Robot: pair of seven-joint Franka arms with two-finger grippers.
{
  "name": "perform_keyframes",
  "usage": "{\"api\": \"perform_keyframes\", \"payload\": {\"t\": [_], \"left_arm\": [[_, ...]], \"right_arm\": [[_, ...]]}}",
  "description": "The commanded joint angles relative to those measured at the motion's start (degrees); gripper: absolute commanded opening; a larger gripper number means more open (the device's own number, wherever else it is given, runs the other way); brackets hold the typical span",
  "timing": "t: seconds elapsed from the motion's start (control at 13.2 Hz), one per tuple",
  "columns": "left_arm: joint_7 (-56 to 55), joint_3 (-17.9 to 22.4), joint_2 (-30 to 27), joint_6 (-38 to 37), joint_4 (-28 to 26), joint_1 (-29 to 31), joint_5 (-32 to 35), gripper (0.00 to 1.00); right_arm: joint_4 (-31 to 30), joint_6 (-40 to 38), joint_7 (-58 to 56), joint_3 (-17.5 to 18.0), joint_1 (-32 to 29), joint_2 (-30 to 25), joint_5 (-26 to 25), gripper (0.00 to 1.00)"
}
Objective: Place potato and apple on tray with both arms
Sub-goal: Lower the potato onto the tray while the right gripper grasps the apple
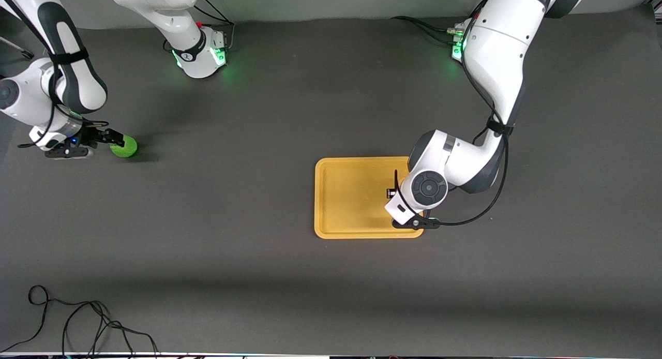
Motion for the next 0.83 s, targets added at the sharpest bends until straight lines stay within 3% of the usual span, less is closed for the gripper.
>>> {"api": "perform_keyframes", "payload": {"t": [0.0, 0.15, 0.3, 0.38, 0.45, 0.53, 0.75], "left_arm": [[-0.75, 0.46, 0.04, 1.07, 0.01, -0.56, 0.06, 0.15], [-0.75, 0.46, 0.13, 1.15, 0.01, -0.65, 0.06, 0.35], [-0.66, 0.46, 0.21, 1.42, 0.01, -0.65, 0.85, 0.65], [-0.57, 0.46, 0.13, 1.33, 0.19, -0.57, 1.20, 0.76], [-0.57, 0.55, -0.14, 1.33, 0.27, -0.48, 1.21, 0.80], [-0.57, 0.64, -0.31, 1.33, 0.36, -0.48, 1.21, 0.84], [0.04, 1.43, -2.85, 0.55, 1.15, 0.66, 1.21, 0.98]], "right_arm": [[0.29, 1.34, -7.76, -0.46, -0.08, 3.02, 7.40, 1.00], [0.29, 4.32, -14.19, -0.47, -0.08, 6.27, 13.48, 1.00], [0.37, 4.33, -14.91, -0.47, 0.09, 6.64, 14.39, 0.94], [0.37, 3.98, -14.91, -0.38, 0.10, 6.55, 14.39, 0.68], [0.46, 3.63, -14.83, -0.38, 0.10, 6.55, 14.48, 0.50], [0.46, 2.84, -14.74, -0.38, 0.18, 6.29, 14.48, 0.45], [4.14, -3.03, -13.95, -0.11, 0.80, 4.45, 14.48, 0.40]]}}
